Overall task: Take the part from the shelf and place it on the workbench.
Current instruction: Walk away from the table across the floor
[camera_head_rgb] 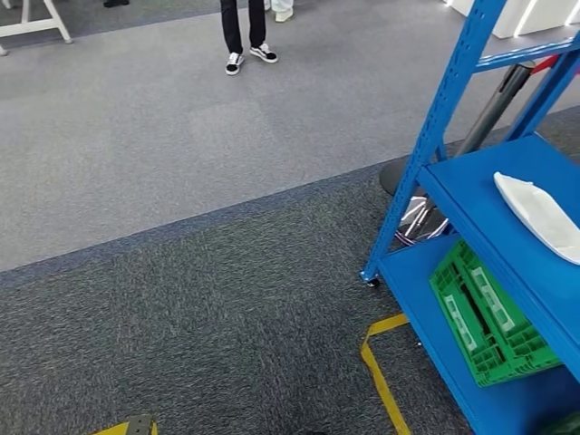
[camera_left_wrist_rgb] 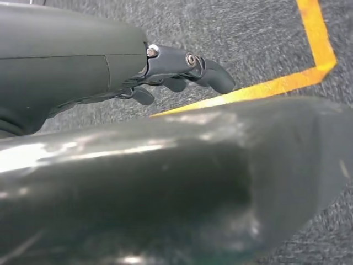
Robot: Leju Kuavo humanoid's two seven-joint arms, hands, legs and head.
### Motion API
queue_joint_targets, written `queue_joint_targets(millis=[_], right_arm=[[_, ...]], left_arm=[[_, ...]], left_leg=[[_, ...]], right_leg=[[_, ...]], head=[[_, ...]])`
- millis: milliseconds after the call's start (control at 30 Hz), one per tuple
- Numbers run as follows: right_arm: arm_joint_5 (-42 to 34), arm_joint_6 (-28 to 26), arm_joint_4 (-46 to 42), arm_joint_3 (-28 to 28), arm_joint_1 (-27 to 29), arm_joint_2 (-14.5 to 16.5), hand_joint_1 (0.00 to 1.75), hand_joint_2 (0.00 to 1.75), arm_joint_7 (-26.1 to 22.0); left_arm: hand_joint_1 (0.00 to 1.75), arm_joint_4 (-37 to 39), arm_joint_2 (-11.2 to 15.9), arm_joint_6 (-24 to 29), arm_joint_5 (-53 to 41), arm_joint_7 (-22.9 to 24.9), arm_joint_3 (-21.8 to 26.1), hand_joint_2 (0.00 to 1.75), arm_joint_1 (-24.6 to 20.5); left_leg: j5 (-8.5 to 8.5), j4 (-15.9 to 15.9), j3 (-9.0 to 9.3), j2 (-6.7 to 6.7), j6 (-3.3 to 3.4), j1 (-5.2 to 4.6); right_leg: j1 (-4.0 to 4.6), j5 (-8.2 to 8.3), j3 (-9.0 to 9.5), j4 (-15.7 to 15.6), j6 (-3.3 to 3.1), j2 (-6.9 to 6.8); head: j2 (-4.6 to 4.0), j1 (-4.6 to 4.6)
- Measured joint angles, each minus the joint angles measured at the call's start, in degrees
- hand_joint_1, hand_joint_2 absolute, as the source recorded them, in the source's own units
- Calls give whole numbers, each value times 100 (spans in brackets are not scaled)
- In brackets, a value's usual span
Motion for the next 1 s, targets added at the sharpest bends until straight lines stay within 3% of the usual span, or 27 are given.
queue_joint_targets(millis=[67,133,200,267,333,400,467,500,533,567,633,700,767,833,900,967,1000], right_arm=[[30,2,0,1,13,0,0,0,8],[33,-20,0,1,-5,9,0,0,-31],[7,-33,0,1,-19,19,0,0,-88],[-22,-29,1,0,-6,20,0,0,-119],[-34,-22,2,-2,-4,23,0,0,-127],[-36,-19,2,-2,-14,28,0,0,-128],[-32,-21,2,-1,-15,30,0,0,-121],[-30,-27,2,-1,-10,30,0,0,-111],[-30,-36,2,-2,-4,30,0,0,-99],[-36,-47,2,-2,0,31,0,0,-89],[-60,-65,2,-5,-3,45,0,0,-83],[-92,-72,2,-8,-11,59,0,0,-85],[-119,-80,4,-19,4,68,0,0,-79],[-128,-97,7,-40,23,75,0,0,-68],[-127,-113,8,-58,8,78,0,0,-61],[-118,-125,8,-64,-5,80,0,0,-62],[-112,-131,8,-65,-2,80,0,0,-65]], left_arm=[[0,0,-1,4,-48,21,0,0,-4],[0,0,5,14,-120,68,-1,0,-5],[0,0,9,19,-179,101,-5,0,-13],[0,0,4,7,-214,107,-13,0,-29],[0,0,1,-4,-229,103,-17,0,-38],[0,1,1,-7,-231,100,-18,0,-28],[0,3,-1,-13,-227,83,-18,0,-9],[0,3,-2,-25,-226,54,-17,0,-5],[0,4,-3,-45,-232,7,-18,0,-7],[0,4,-3,-68,-248,-47,-20,0,-14],[0,4,4,-105,-302,-129,-32,0,-36],[0,5,14,-113,-362,-117,-52,0,-52],[0,6,16,-100,-408,-35,-74,0,-57],[0,7,19,-87,-440,39,-96,0,-58],[0,8,22,-87,-457,81,-108,0,-46],[0,11,24,-98,-459,106,-109,0,-27],[0,13,24,-106,-459,107,-109,0,-26]], left_leg=[[-35,22,19,139,-43,12],[-94,66,29,250,-118,-4],[-135,93,51,344,-180,-24],[-172,110,90,392,-235,-1],[-381,370,10,178,-287,30],[-772,1072,-291,-112,-298,40],[-996,1716,-599,-201,-274,36],[-941,1774,-643,-219,-250,32],[-769,1598,-584,-252,-217,24],[-529,1250,-444,-325,-179,13],[-167,515,-148,-653,-103,0],[-103,206,-39,-851,-71,-11],[-86,123,-22,-735,-54,-13],[-34,28,10,-572,-16,1],[-10,-16,25,-380,7,-5],[-17,-13,22,-172,11,-17],[-24,-12,24,-77,9,-17]], right_leg=[[-36,341,370,-642,37,-146],[-22,530,769,-1306,10,-357],[12,519,878,-1479,-80,-386],[15,525,868,-1481,-170,-263],[6,540,874,-1491,-245,-143],[12,550,869,-1495,-301,-7],[38,557,863,-1493,-327,160],[51,560,865,-1492,-331,248],[60,564,870,-1492,-332,338],[64,569,877,-1491,-330,421],[59,585,861,-1484,-306,573],[31,621,801,-1477,-245,709],[5,655,737,-1483,-173,825],[21,544,612,-1324,-133,618],[40,214,305,-727,-101,229],[23,-45,-16,-56,-55,55],[9,-39,-58,52,-33,19]], head=[[0,1],[0,-4],[0,-25],[0,-40],[0,-53],[0,-69],[0,-70],[0,-69],[0,-68],[0,-69],[0,-65],[0,-68],[0,-73],[0,-57],[0,-32],[0,-19],[0,-20]])
